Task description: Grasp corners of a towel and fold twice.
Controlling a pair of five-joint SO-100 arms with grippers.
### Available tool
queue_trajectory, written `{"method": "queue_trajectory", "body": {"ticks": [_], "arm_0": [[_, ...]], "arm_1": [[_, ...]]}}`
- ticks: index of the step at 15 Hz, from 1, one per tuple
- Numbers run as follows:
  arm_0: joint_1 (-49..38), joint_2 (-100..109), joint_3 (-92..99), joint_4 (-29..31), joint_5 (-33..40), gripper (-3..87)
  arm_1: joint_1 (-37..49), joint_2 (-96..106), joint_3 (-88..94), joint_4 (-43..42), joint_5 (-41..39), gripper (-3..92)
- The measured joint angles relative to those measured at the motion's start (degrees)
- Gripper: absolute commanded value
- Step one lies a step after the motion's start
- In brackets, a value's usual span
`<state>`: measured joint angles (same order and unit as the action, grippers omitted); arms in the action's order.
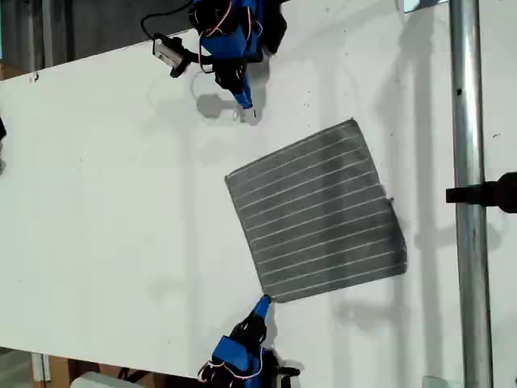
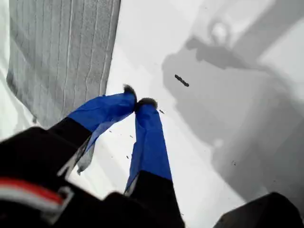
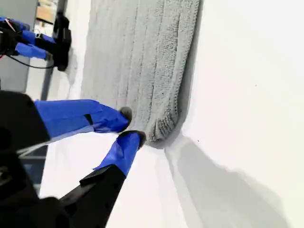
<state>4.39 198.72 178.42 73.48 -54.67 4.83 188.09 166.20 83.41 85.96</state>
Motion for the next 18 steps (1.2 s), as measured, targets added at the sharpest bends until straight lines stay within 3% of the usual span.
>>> {"method": "queue_trajectory", "body": {"ticks": [1,3,5,10,16,18], "arm_0": [[-0.53,0.0,0.0,0.0,-0.53,-2.9],[-7.82,-0.09,0.0,0.0,-17.84,-2.9],[-8.35,0.0,0.0,0.0,-25.14,-2.9],[-8.53,0.0,0.0,0.0,-26.02,-2.9],[-8.53,0.0,0.0,0.0,-26.54,-2.9],[-8.79,0.0,0.0,0.0,-26.72,-2.9]], "arm_1": [[0.0,0.26,0.0,-0.09,-0.7,-0.3],[-1.32,0.35,0.0,-1.85,-2.11,-0.3],[-1.05,0.35,0.0,-1.85,-2.11,-0.3],[-6.06,-7.38,-8.96,-3.16,-5.27,-0.4],[-26.1,-61.79,-52.38,-1.41,-3.96,0.2],[-32.78,-75.32,-65.65,0.35,-3.08,4.5]]}}
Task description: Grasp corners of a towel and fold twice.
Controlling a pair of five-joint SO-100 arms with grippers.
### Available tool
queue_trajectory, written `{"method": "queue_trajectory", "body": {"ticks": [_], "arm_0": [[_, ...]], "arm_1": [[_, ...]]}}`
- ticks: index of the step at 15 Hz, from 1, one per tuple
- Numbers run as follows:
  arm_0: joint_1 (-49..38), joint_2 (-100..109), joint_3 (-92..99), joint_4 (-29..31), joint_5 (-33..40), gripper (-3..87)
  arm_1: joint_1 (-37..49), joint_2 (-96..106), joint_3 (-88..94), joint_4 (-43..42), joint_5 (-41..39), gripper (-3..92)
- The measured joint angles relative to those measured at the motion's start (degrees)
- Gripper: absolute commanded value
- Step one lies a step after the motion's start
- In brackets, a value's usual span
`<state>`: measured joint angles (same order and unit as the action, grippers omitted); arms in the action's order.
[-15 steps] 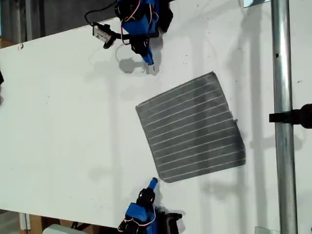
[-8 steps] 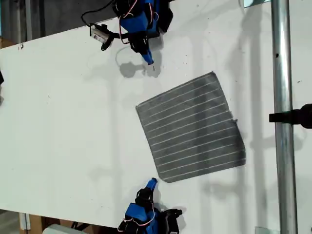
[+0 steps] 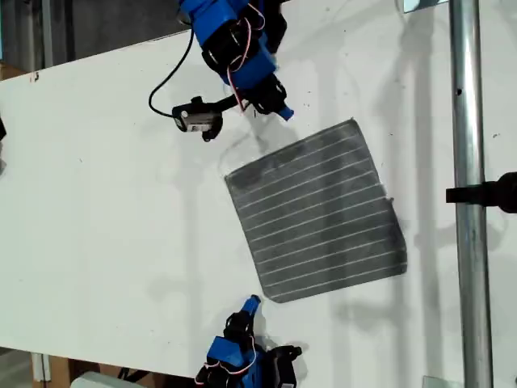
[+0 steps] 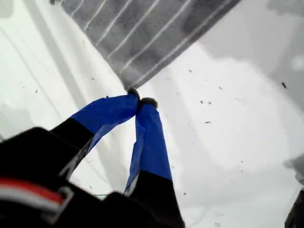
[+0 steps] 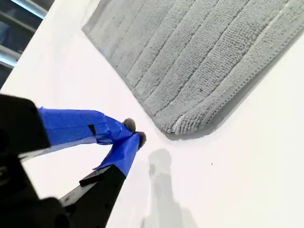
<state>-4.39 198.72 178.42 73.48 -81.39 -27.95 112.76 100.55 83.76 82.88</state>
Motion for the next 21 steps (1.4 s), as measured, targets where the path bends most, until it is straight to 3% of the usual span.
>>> {"method": "queue_trajectory", "body": {"ticks": [5,6,11,16,19,21], "arm_0": [[-0.44,0.0,0.0,0.0,-0.35,-2.9],[-0.44,0.0,0.0,0.0,-0.35,-2.9],[-0.44,0.0,0.0,0.0,-0.88,-2.9],[-0.44,0.0,0.0,0.0,-0.88,-2.9],[-0.53,0.0,0.0,0.0,-0.88,-2.9],[-0.53,0.0,0.0,0.0,-0.88,-2.9]], "arm_1": [[-12.66,-23.2,-18.98,-1.32,2.29,36.0],[-13.8,-26.37,-21.09,0.18,2.37,37.7],[-13.01,-40.69,-23.55,3.6,-0.7,36.4],[-8.26,-48.78,-23.55,0.0,-2.11,30.5],[-7.12,-53.0,-23.73,-4.04,-2.55,9.7],[-7.03,-55.2,-25.75,-8.09,-3.43,2.7]]}}
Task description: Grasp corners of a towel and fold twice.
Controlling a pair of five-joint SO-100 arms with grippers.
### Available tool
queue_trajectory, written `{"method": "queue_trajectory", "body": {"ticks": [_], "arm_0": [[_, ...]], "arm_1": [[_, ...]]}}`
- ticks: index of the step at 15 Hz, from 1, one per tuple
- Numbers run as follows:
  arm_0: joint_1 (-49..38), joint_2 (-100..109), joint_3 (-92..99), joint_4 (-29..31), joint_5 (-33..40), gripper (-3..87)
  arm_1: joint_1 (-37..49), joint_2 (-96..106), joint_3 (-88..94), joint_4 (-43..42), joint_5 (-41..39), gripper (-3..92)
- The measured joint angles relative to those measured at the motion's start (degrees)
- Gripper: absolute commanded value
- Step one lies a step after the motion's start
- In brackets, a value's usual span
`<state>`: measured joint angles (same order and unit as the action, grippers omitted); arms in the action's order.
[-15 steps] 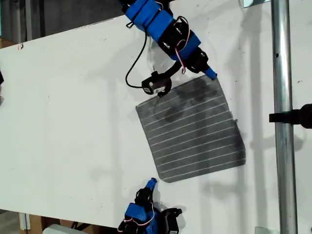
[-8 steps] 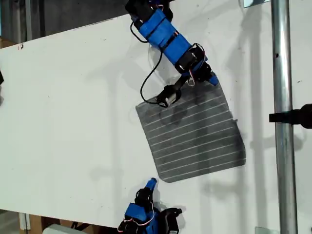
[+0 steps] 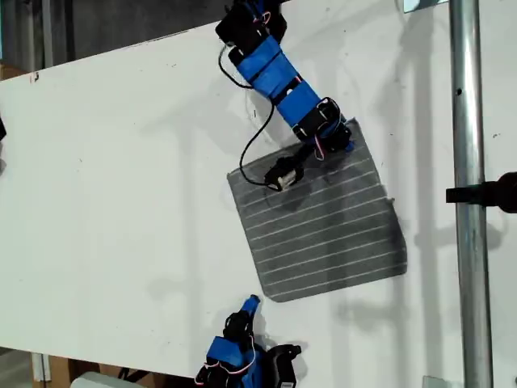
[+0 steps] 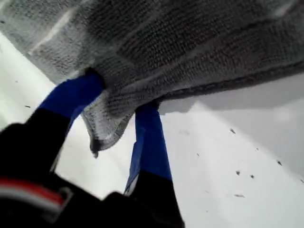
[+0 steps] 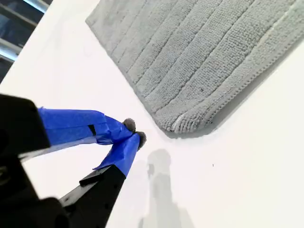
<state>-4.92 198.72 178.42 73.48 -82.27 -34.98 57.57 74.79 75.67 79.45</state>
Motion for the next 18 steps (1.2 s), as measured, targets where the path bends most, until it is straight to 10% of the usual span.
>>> {"method": "queue_trajectory", "body": {"ticks": [7,13,18], "arm_0": [[5.98,-7.73,-6.77,-5.71,-7.12,-3.1],[25.05,-69.61,-45.09,-13.45,-12.04,-3.2],[34.19,-117.16,-91.41,-4.57,-5.1,-3.0]], "arm_1": [[2.37,-1.76,-0.44,-6.24,-4.75,-0.3],[3.08,-1.76,-0.44,-6.5,-6.68,-0.3],[3.08,-1.76,-0.44,-6.5,-6.77,-0.3]]}}
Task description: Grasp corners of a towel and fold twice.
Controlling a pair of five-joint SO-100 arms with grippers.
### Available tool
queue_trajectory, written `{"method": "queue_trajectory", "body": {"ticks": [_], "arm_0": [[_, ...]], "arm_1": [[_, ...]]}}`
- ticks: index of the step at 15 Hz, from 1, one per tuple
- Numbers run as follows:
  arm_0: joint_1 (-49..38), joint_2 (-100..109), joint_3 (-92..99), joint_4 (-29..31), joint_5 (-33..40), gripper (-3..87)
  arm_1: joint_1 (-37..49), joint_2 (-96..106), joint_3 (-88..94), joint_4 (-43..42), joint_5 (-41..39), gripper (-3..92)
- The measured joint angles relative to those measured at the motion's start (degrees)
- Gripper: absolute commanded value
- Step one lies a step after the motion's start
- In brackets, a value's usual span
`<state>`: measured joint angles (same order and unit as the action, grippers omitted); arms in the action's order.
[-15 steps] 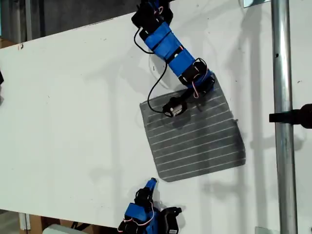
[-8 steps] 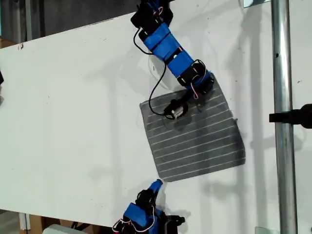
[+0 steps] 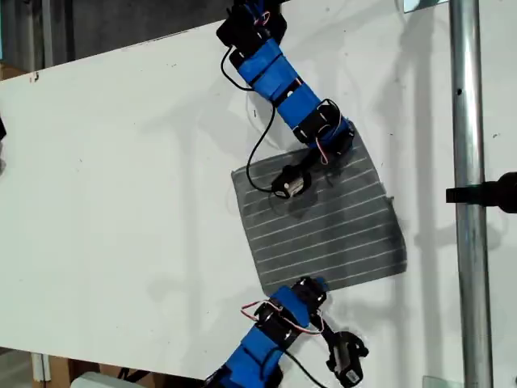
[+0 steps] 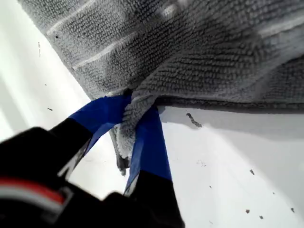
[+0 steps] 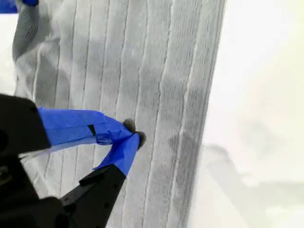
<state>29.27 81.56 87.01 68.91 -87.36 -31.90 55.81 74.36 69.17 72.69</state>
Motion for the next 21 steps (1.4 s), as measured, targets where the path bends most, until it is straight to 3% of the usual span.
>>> {"method": "queue_trajectory", "body": {"ticks": [1,2,3,6,10,14,17,21], "arm_0": [[0.97,-9.23,-11.34,4.48,1.49,1.1],[1.67,-17.75,-23.2,7.38,3.6,15.2],[2.37,-21.97,-30.76,7.65,5.54,20.4],[4.66,-23.73,-35.07,7.47,13.01,23.6],[7.03,-26.28,-35.33,2.72,18.98,19.8],[7.65,-37.0,-37.0,-10.46,22.32,17.0],[7.91,-40.34,-37.88,-9.49,20.3,17.3],[7.82,-44.03,-39.81,-0.26,12.13,17.3]], "arm_1": [[0.0,0.0,0.0,0.0,0.0,-0.3],[0.0,0.0,0.0,0.0,0.0,-0.3],[0.0,0.0,0.0,0.0,0.0,-0.3],[0.0,0.09,0.26,-0.18,0.0,-0.3],[0.0,0.09,0.26,-0.18,0.0,-0.3],[0.0,0.09,0.26,-0.18,0.0,-0.3],[0.0,0.09,0.26,-0.18,0.0,-0.3],[0.0,0.09,0.26,-0.18,0.44,-0.3]]}}
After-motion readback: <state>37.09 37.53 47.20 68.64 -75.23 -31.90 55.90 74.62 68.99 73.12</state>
